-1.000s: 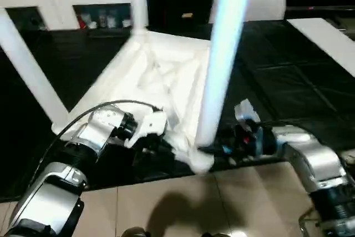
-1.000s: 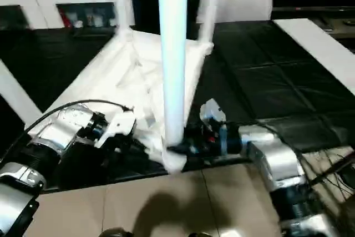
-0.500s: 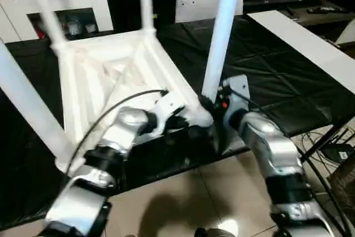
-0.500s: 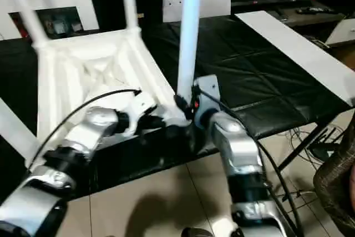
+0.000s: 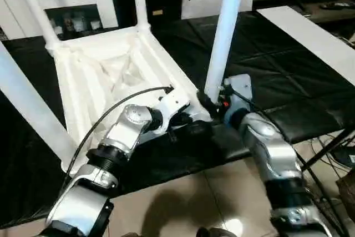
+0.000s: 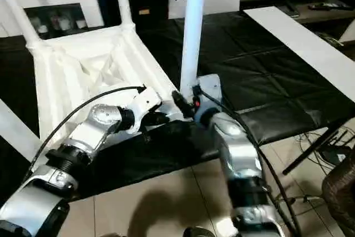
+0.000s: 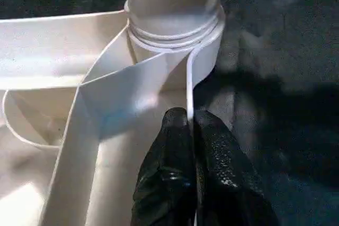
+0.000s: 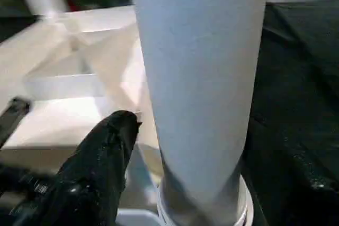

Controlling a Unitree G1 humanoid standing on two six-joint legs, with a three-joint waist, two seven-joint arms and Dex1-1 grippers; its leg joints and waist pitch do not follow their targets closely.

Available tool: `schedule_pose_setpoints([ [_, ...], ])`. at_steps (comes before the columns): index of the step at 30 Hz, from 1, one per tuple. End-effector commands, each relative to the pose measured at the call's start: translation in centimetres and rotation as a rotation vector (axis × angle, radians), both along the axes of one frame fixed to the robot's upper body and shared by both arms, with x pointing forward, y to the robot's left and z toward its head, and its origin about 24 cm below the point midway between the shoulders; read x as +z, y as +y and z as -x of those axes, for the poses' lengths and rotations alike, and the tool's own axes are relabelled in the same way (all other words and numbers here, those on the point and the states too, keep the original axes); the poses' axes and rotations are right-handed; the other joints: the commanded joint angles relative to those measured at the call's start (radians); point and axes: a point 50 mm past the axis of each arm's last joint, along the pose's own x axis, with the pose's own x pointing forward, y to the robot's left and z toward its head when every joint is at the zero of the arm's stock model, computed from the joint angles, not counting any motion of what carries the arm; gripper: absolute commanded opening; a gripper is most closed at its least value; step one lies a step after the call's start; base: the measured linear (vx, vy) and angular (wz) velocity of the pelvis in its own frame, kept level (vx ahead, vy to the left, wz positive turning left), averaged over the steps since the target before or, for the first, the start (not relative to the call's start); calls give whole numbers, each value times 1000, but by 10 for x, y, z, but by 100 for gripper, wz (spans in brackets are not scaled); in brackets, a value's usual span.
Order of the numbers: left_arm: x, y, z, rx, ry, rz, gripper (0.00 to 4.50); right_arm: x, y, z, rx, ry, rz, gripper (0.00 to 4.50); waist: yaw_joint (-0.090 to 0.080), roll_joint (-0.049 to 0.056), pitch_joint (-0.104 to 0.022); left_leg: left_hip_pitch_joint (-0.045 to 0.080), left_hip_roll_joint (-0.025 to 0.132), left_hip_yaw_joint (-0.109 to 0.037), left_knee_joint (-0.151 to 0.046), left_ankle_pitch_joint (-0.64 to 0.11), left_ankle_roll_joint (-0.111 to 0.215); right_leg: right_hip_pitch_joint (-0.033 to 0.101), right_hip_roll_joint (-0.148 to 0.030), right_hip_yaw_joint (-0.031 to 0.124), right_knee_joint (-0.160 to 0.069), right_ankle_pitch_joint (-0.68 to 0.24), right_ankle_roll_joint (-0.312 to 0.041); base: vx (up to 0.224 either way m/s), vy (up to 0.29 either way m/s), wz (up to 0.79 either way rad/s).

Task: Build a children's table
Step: Rotate leg to tighten

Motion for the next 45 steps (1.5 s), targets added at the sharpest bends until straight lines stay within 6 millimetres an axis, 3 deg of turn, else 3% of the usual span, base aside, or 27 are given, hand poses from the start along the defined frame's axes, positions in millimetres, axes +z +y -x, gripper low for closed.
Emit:
schedule_pose_setpoints([
  [1, 14, -5, 1, -104, -80, 43, 0, 2, 4, 9, 147, -32, -11, 364, 10, -5, -71, 0, 43, -12, -62, -121, 90, 67, -73, 71, -69, -261, -154, 0, 0, 0],
  [6, 12, 3, 7, -213, -68, 22, 0, 3, -11, 15, 242, -40, 17, 406, 18, -3, -71, 1, 46, -12, -62, -135, 87, 69, -74, 73, -66, -241, -172, 0, 0, 0],
  [9, 10, 14, 12, -359, -51, -29, 0, 4, -26, 27, 395, -17, 61, 442, 30, -1, -72, 5, 46, -12, -63, -132, 93, 68, -72, 73, -67, -231, -168, 0, 0, 0],
  [13, 12, 20, 17, -474, -13, -36, 0, 3, -39, 39, 554, 22, 117, 442, 56, -2, -74, 12, 51, -9, -63, -131, 88, 68, -75, 74, -58, -200, -189, 0, 0, 0],
  [19, 12, 28, 26, -644, 34, -96, 0, 3, -48, 50, 758, 86, 159, 442, 77, -6, -73, 10, 52, -6, -62, -141, 83, 67, -76, 75, -60, -233, -178, 0, 0, 0],
  [20, 12, 29, 27, -667, 41, -102, 0, 4, -49, 51, 790, 96, 165, 414, 83, -6, -72, 11, 52, -6, -62, -143, 78, 66, -77, 74, -61, -251, -173, 0, 0, 0],
  [28, 13, 31, 31, -769, 61, -144, 0, 5, -42, 47, 908, 97, 208, 363, 89, -9, -74, 13, 55, -7, -63, -136, 57, 64, -78, 74, -59, -271, -170, 0, 0, 0],
  [32, 12, 31, 32, -790, 70, -141, 0, 8, -39, 49, 967, 110, 190, 321, 96, -9, -77, 10, 55, -8, -61, -108, 68, 67, -78, 74, -53, -230, -175, 0, 0, 0],
  [34, 12, 31, 32, -798, 72, -143, 0, 9, -39, 49, 990, 124, 177, 321, 97, -13, -77, 9, 55, -7, -60, -99, 75, 67, -78, 74, -51, -222, -177, 0, 0, 0],
  [45, 11, 33, 31, -800, 74, -147, 0, 8, -37, 50, 1035, 150, 167, 220, 101, -12, -77, 10, 54, -7, -60, -103, 64, 66, -78, 74, -54, -253, -162, 0, 0, 0],
])
